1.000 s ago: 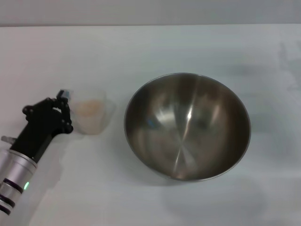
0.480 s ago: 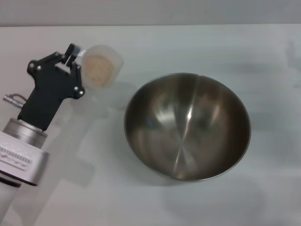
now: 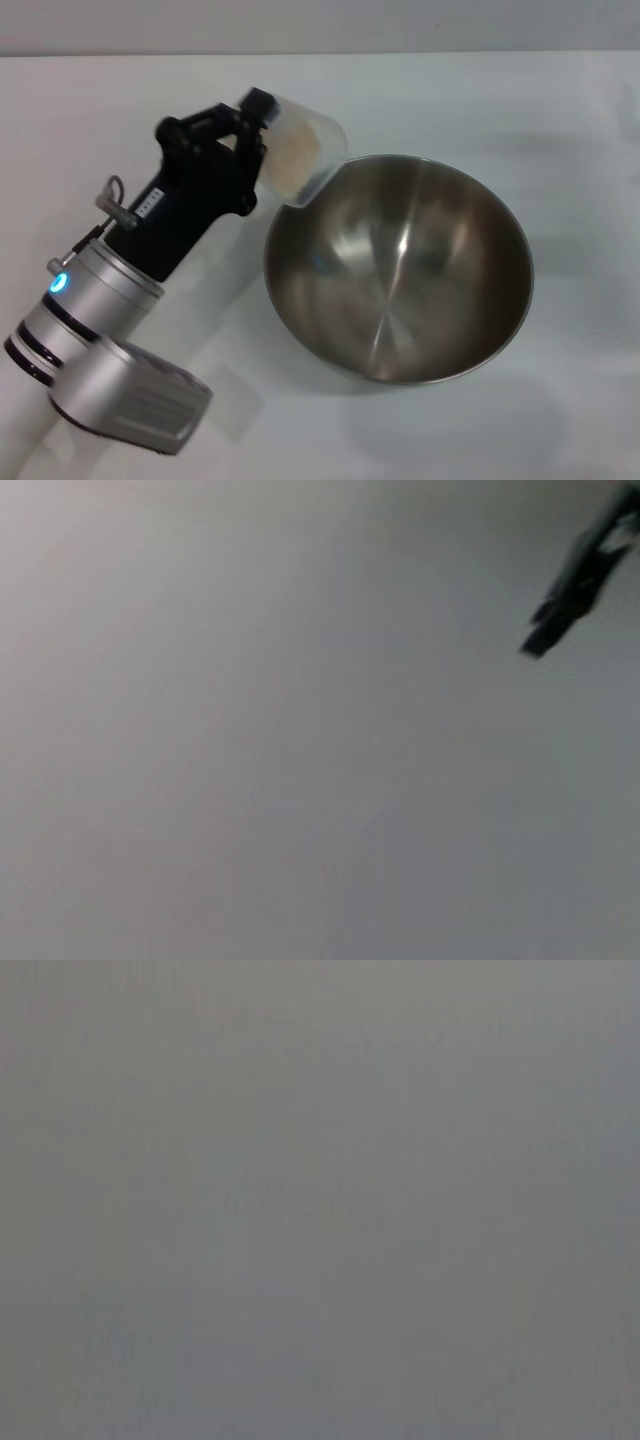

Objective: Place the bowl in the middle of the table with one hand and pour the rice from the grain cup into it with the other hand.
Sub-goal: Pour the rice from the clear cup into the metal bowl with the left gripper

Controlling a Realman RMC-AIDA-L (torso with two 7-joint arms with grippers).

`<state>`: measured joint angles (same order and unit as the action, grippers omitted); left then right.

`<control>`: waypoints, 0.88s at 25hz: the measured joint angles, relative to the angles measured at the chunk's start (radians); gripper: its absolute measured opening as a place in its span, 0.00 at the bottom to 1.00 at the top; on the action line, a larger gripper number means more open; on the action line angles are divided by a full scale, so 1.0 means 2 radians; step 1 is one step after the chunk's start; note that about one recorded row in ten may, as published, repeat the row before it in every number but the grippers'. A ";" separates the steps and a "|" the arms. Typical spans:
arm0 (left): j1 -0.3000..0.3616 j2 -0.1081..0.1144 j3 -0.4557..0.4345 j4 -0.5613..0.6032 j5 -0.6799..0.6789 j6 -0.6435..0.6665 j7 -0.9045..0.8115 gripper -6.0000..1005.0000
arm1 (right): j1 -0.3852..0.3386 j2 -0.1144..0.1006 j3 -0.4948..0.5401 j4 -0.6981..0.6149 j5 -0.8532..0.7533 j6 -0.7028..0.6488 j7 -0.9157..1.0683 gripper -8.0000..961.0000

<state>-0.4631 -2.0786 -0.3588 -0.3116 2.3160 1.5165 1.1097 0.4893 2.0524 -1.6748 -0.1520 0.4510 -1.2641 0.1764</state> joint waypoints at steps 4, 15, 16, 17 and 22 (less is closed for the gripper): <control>0.000 0.000 0.000 -0.005 0.029 -0.003 0.064 0.03 | 0.000 -0.001 0.000 0.001 -0.001 0.001 -0.002 0.51; -0.002 -0.001 0.000 -0.007 0.080 -0.013 0.201 0.03 | 0.006 -0.001 0.000 -0.001 -0.002 0.022 -0.024 0.51; -0.002 -0.001 0.000 -0.007 0.085 -0.015 0.217 0.03 | 0.006 -0.001 0.000 -0.001 -0.002 0.024 -0.024 0.51; -0.003 -0.001 0.000 -0.008 0.087 -0.017 0.230 0.03 | 0.007 -0.001 0.000 -0.001 -0.002 0.026 -0.024 0.51; -0.005 -0.001 0.000 -0.008 0.093 -0.028 0.298 0.03 | 0.010 -0.001 0.000 0.001 -0.002 0.028 -0.025 0.51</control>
<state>-0.4736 -2.0801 -0.3580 -0.3276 2.5020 1.4610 1.7052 0.5086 2.0508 -1.6748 -0.1495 0.4472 -1.2091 0.1272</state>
